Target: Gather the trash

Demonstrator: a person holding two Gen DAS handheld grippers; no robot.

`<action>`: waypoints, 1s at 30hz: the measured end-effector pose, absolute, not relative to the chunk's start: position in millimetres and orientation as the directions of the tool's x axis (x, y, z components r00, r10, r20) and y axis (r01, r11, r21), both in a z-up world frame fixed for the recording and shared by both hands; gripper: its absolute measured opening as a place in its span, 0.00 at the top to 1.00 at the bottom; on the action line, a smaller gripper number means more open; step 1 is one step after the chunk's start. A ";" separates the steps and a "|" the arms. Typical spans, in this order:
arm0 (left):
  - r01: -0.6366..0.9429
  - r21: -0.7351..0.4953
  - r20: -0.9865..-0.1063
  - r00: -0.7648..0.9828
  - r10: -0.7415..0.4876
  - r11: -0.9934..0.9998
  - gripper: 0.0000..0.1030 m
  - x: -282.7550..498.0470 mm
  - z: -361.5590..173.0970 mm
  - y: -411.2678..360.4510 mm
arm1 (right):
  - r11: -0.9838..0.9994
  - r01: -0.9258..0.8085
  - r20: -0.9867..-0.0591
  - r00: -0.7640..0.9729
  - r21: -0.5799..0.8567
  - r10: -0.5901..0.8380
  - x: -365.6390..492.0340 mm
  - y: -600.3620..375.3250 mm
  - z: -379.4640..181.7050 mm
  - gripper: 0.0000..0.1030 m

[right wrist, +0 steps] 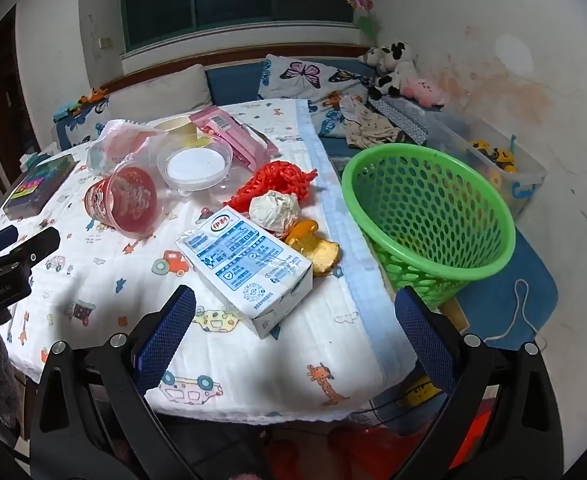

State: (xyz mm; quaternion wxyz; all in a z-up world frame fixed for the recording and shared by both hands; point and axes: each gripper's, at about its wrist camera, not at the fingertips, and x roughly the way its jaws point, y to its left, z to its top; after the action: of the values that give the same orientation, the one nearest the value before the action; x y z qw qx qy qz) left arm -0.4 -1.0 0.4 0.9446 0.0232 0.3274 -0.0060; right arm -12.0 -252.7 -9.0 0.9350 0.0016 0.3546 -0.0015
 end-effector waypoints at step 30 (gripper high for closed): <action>0.025 0.024 -0.617 0.787 -0.005 0.999 0.07 0.3 6.0 0.3 | 1.000 0.008 -0.663 0.749 0.015 0.004 -10.3 -253.4 -9.6 0.04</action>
State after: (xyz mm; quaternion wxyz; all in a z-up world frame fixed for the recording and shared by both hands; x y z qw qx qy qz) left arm 0.3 0.2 6.0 0.9451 0.0153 0.3263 -0.0080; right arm -10.3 -253.4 -9.6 0.9350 0.0084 0.3546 -0.0013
